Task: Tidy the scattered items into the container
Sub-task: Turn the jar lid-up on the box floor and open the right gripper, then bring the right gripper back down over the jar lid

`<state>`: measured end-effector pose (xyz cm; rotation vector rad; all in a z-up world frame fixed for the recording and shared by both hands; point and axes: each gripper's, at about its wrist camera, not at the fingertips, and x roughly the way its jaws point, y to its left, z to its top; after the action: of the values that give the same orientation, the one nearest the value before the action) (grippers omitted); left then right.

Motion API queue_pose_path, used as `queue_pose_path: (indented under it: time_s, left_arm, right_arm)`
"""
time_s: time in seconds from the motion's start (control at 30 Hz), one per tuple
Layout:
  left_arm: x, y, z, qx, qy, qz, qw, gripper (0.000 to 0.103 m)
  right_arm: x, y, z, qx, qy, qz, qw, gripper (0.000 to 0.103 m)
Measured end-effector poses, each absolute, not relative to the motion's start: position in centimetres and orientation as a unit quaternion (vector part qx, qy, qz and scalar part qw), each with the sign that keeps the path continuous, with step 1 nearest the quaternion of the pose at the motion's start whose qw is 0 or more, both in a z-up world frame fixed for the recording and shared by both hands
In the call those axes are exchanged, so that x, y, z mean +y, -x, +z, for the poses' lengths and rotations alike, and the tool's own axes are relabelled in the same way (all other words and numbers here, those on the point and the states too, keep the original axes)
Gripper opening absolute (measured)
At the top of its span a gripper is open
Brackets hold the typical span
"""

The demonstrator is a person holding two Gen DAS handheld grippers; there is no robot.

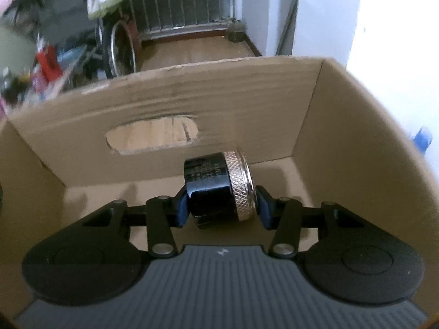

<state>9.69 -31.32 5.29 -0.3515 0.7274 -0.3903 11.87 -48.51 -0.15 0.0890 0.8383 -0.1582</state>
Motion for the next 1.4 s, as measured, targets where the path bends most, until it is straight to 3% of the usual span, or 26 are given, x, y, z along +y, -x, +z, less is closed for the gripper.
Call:
queue_pose_path:
  time_s: [0.2,0.33,0.63,0.77,1.07,1.13,1.2,1.3,1.33,1.4]
  left_arm:
    - [-31.3,-9.7,5.3,0.352,0.17,-0.189,0.901,0.057]
    - [-31.4,-9.8,5.3,0.351,0.167,-0.186,0.902,0.057]
    - [-31.5,-9.8,5.3,0.351,0.166,-0.185,0.903,0.057]
    - [-31.5,-9.8,5.3,0.351,0.167,-0.184,0.903,0.057]
    - [-31.5,-9.8,5.2,0.351,0.169,-0.187,0.902,0.059]
    - [-31.7,-9.8,5.3,0.353,0.159,-0.196,0.901,0.064]
    - [-32.6,-9.8,5.4,0.358,0.132,-0.212,0.9,0.079]
    - [-35.2,-9.7,5.4,0.374,0.056,-0.232,0.896,0.088]
    - [-36.1,-9.5,5.3,0.376,0.027,-0.226,0.898,0.087]
    - [-37.4,-9.1,5.1,0.374,-0.002,-0.255,0.892,0.076]
  right_arm:
    - [-49.3,-10.5,0.7,0.418,0.064,-0.056,0.904,0.046]
    - [-46.6,-8.8,0.6,0.422,0.226,-0.025,0.878,0.046]
    - [-44.0,-5.5,0.6,0.435,0.266,0.034,0.859,0.049]
    - [-43.7,-4.3,2.1,0.438,0.241,0.065,0.864,0.059]
    - [-45.4,-3.8,5.2,0.441,0.15,0.093,0.88,0.058]
    - [-46.3,-3.5,5.4,0.442,0.133,0.086,0.883,0.058]
    - [-47.9,-2.8,6.0,0.437,0.082,0.071,0.893,0.058]
    - [-50.2,-1.6,6.9,0.422,0.043,0.004,0.906,0.058]
    - [-50.7,-0.9,7.3,0.41,0.043,-0.008,0.911,0.057]
    - [-51.9,0.5,8.3,0.395,0.016,-0.016,0.918,0.057]
